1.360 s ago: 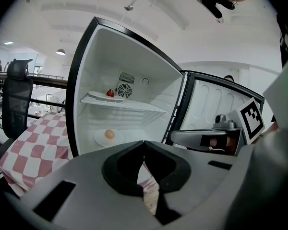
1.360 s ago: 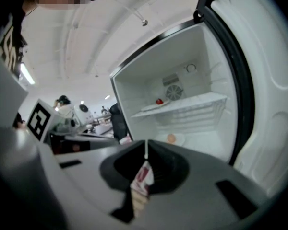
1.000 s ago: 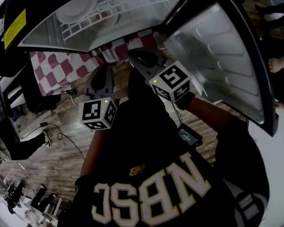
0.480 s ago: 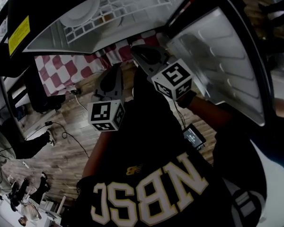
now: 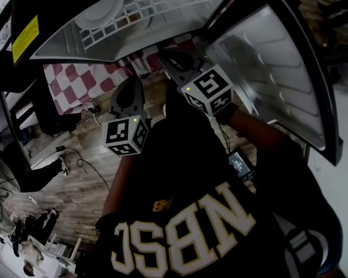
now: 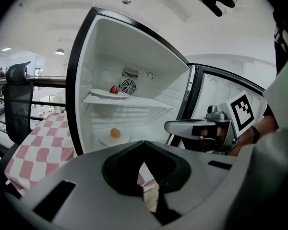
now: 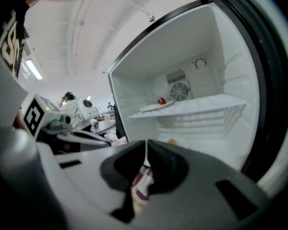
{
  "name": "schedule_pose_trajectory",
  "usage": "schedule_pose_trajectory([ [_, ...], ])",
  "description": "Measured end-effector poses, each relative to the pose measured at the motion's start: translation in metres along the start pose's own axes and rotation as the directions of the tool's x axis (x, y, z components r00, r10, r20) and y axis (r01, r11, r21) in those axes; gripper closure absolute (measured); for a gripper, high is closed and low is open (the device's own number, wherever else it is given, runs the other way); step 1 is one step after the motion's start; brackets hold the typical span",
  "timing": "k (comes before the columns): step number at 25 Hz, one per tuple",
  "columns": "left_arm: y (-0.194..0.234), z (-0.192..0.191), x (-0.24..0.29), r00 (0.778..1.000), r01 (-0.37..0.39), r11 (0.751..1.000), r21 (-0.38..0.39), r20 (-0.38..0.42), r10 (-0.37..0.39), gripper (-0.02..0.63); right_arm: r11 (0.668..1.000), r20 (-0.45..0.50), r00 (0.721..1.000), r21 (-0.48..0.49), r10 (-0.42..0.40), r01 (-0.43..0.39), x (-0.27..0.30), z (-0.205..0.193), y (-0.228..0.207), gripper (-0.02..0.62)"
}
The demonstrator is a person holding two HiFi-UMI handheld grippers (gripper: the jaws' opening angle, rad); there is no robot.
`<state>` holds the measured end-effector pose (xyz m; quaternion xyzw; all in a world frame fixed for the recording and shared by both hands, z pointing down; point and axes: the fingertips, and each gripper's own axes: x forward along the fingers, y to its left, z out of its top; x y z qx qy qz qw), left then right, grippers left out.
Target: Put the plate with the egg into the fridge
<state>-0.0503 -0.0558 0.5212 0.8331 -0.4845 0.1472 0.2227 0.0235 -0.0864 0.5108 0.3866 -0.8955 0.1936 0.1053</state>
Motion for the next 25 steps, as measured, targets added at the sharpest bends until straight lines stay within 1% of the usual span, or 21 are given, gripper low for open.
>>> schedule_pose_trajectory([
  [2, 0.006, 0.008, 0.001, 1.000, -0.015, 1.000, -0.002, 0.022, 0.015, 0.583, 1.000, -0.007, 1.000, -0.017, -0.016, 0.016, -0.001, -0.001, -0.001, 0.568],
  [6, 0.011, 0.026, -0.001, 0.997, -0.033, 0.999, 0.016, 0.074, 0.032, 0.583, 0.999, 0.000, 0.999, -0.013, -0.039, 0.039, -0.006, 0.003, 0.001, 0.568],
  [10, 0.017, 0.042, -0.005, 0.992, -0.047, 0.997, 0.056, 0.119, 0.040, 0.583, 0.998, 0.015, 0.998, 0.013, -0.059, 0.059, -0.008, 0.008, 0.007, 0.568],
  [12, 0.019, 0.045, -0.006, 0.990, -0.056, 0.997, 0.061, 0.137, 0.047, 0.583, 0.998, 0.022, 0.998, 0.029, -0.065, 0.064, -0.009, 0.009, 0.010, 0.568],
  [19, 0.021, 0.054, -0.007, 0.984, -0.051, 0.997, 0.054, 0.172, 0.041, 0.583, 0.989, 0.032, 0.992, 0.089, -0.120, 0.116, -0.015, 0.010, 0.009, 0.568],
  [25, 0.027, 0.062, -0.005, 0.981, -0.042, 0.998, 0.049, 0.189, 0.032, 0.583, 0.983, 0.032, 0.988, 0.111, -0.153, 0.148, -0.015, 0.012, 0.008, 0.568],
])
